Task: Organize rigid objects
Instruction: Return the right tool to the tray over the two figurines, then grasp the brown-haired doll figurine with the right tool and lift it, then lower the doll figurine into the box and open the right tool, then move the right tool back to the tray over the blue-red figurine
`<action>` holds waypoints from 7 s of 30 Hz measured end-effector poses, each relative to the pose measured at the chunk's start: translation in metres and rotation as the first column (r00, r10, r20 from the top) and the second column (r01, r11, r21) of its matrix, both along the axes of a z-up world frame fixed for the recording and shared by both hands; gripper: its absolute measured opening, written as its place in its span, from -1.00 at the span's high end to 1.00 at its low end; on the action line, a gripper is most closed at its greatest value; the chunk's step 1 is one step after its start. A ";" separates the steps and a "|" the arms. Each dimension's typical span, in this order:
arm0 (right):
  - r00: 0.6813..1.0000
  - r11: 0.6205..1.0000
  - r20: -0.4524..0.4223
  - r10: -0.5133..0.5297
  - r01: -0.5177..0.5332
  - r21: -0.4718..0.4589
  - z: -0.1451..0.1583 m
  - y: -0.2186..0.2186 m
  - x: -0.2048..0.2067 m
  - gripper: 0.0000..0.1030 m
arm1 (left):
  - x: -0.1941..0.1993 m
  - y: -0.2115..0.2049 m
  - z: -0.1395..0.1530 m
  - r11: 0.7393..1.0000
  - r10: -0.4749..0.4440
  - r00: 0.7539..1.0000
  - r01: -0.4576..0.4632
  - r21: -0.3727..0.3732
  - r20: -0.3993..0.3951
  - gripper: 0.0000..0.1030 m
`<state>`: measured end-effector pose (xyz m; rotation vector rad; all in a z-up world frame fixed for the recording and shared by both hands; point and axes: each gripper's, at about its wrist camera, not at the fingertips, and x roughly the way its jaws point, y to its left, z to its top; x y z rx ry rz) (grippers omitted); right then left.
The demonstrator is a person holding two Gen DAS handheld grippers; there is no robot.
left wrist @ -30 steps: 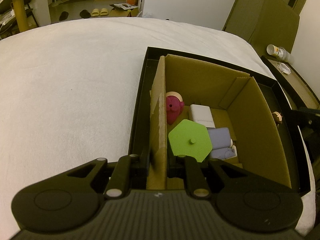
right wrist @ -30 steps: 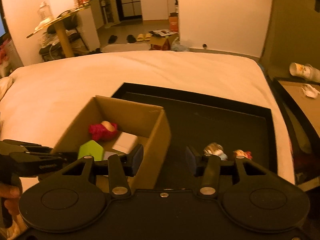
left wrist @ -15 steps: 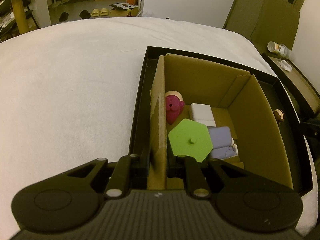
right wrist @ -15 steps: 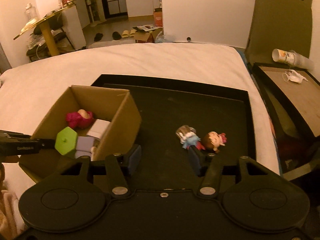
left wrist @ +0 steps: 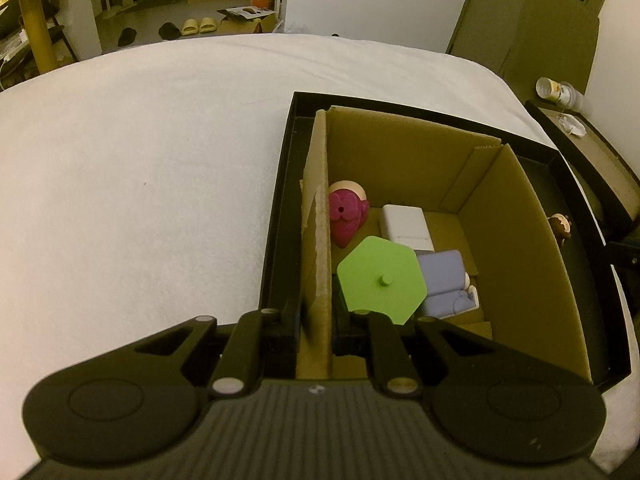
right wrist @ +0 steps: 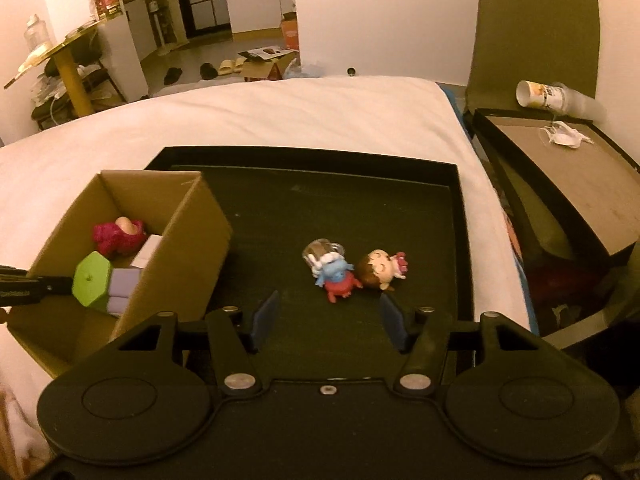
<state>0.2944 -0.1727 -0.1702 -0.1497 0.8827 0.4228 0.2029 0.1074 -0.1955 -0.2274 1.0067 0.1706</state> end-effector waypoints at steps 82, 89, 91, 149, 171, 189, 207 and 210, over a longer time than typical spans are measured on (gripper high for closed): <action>0.972 0.975 0.119 0.203 -0.189 -0.114 0.026 0.057 0.017 0.15 | -0.005 0.006 0.002 0.999 0.027 1.000 -0.027 -0.030 0.014 0.76; 0.964 0.970 0.117 0.237 -0.230 -0.072 0.040 0.077 0.014 0.14 | -0.005 0.006 0.002 0.999 0.028 1.000 -0.027 -0.031 0.014 0.75; 0.963 0.969 0.112 0.245 -0.239 -0.059 0.043 0.081 0.013 0.15 | -0.005 0.006 0.002 0.999 0.028 1.000 -0.027 -0.032 0.014 0.75; 0.927 0.913 0.047 0.372 -0.356 -0.198 0.002 0.162 -0.012 0.13 | -0.006 0.012 -0.002 0.999 0.027 0.999 -0.026 -0.044 0.021 0.73; 0.956 0.957 0.099 0.277 -0.265 -0.122 0.029 0.102 -0.008 0.13 | -0.006 0.010 -0.001 0.999 0.024 0.999 -0.023 -0.041 0.021 0.74; 0.978 0.974 0.048 0.202 -0.196 -0.115 0.002 0.064 0.004 0.11 | -0.006 0.011 -0.001 0.999 0.029 0.999 -0.028 -0.045 0.019 0.74; 0.992 0.983 -0.040 0.117 -0.121 -0.138 -0.048 0.049 0.049 -0.01 | -0.008 0.014 0.000 0.997 0.036 0.999 -0.034 -0.065 0.021 0.73; 0.991 0.980 -0.044 0.125 -0.130 -0.152 -0.055 0.050 0.055 -0.02 | -0.008 0.013 -0.001 0.997 0.036 0.999 -0.035 -0.064 0.022 0.73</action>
